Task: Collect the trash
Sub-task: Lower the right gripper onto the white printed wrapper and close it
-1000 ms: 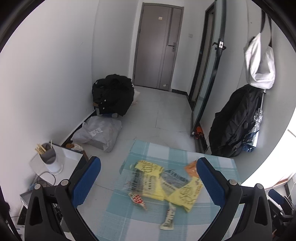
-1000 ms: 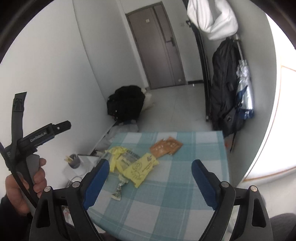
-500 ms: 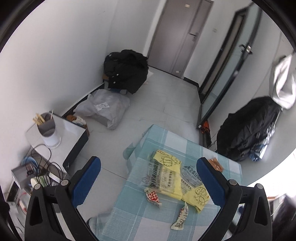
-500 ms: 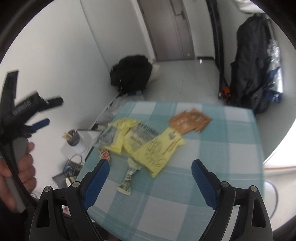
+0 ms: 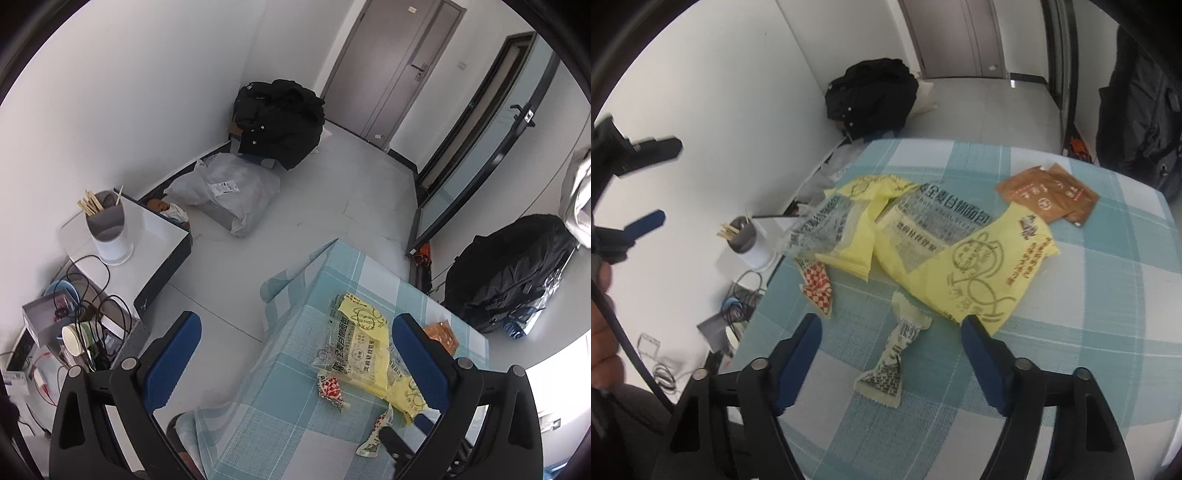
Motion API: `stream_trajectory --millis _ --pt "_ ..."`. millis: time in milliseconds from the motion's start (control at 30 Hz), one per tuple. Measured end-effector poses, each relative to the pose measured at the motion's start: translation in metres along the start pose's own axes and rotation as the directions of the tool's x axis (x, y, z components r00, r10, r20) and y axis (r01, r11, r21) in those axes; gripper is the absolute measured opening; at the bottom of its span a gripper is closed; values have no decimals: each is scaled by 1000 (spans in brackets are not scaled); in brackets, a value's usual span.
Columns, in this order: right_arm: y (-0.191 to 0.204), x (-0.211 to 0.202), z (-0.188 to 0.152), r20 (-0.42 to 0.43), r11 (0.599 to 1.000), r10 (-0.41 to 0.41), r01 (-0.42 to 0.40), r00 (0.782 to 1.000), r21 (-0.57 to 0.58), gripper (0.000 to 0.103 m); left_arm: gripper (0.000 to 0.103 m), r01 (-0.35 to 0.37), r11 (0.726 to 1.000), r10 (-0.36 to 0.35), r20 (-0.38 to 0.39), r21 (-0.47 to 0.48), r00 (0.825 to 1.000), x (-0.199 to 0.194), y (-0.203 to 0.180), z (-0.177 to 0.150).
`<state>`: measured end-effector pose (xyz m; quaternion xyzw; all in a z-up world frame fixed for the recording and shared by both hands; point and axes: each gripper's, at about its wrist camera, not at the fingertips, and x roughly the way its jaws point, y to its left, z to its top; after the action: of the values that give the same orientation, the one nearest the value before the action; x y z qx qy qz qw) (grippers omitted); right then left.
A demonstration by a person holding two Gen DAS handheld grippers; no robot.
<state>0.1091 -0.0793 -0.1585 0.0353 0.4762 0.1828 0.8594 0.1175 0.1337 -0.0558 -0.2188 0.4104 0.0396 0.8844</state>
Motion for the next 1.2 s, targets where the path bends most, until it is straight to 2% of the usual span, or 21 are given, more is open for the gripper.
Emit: stream_trajectory --millis 133,233,333,400,600,733,900,1200 --pt "2 15 -2 -46 1000 -13 13 999 -20 61 102 0 1000 0 0 -12 1000 0 2 3" --pt "5 23 -3 -63 997 -63 59 996 -54 55 102 -1 1000 1 -15 -18 1000 2 4 3" --pt "6 28 -2 -71 997 -62 58 996 -53 42 102 -7 1000 7 -16 -19 1000 2 7 3" --pt "7 30 -2 -70 995 -81 76 994 -67 29 102 -8 1000 7 -18 -21 1000 2 9 3" --pt "14 29 -1 -98 990 -87 75 991 -116 18 102 -2 999 0 -42 -35 999 3 13 4" --pt "17 21 -4 -111 983 -75 55 991 -176 18 102 -14 1000 13 -40 -25 999 3 13 4" --pt "13 9 -15 -131 975 -71 41 989 -217 18 102 22 999 -25 -105 -32 994 14 17 1" --pt "-13 -12 -28 -119 988 -46 27 992 -155 18 101 -10 1000 13 -227 14 974 46 14 -25"
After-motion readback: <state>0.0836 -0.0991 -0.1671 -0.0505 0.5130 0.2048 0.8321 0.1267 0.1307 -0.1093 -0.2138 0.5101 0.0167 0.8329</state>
